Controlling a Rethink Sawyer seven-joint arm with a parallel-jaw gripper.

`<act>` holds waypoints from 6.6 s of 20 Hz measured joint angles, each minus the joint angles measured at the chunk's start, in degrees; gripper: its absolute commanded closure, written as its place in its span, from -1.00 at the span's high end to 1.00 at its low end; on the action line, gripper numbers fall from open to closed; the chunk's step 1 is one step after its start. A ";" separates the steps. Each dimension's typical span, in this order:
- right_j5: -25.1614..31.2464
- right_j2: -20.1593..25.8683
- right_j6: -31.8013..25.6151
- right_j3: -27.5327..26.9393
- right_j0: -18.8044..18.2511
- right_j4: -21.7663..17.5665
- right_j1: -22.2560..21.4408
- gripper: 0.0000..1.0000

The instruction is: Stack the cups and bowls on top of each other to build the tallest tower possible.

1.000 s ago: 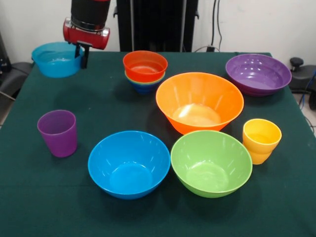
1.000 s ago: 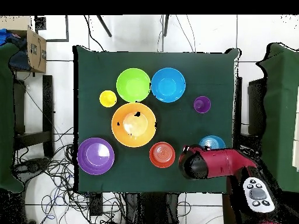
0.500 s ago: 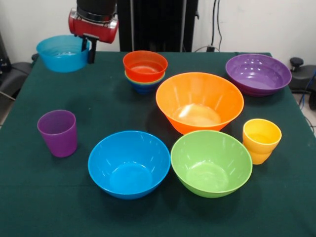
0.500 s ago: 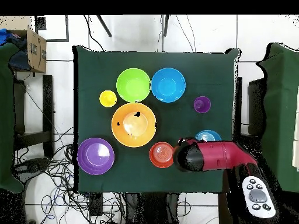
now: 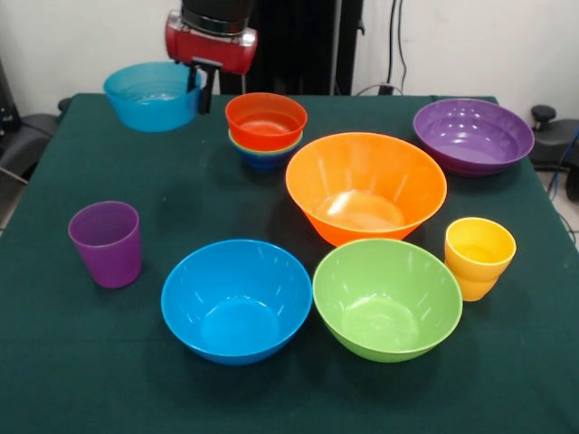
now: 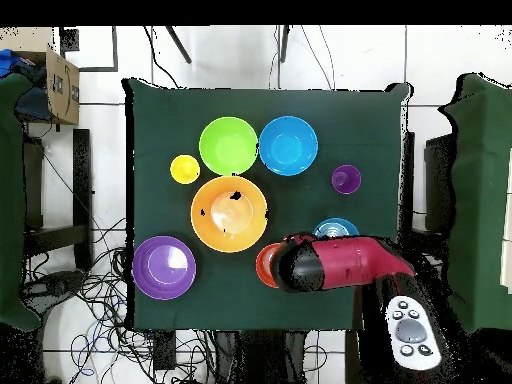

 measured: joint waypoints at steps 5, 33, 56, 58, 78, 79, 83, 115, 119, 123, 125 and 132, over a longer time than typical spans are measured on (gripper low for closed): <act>0.00 -1.01 0.00 0.45 4.92 0.65 0.00 -1.00; -7.65 -12.29 3.47 3.10 18.27 6.97 4.80 -1.00; -13.68 -17.11 8.03 4.46 22.92 10.20 11.34 -1.00; -13.68 -17.25 8.03 4.73 23.09 10.37 11.34 -1.00; -13.68 -18.18 8.06 5.74 24.38 12.77 11.30 -1.00; -13.68 -18.24 8.06 5.74 24.48 12.87 11.30 -1.00; -13.68 -18.38 8.06 5.74 24.71 13.29 11.31 -1.00; -13.68 -18.44 8.06 5.74 24.71 14.79 11.20 -1.00; -13.67 -18.44 8.06 5.74 24.71 14.79 11.13 -1.00; -13.67 -18.42 8.06 5.75 24.71 14.85 10.88 -1.00; -13.67 -18.34 8.06 5.75 24.70 15.01 10.64 -1.00; -13.67 -18.03 8.06 5.74 24.70 15.21 10.21 -1.00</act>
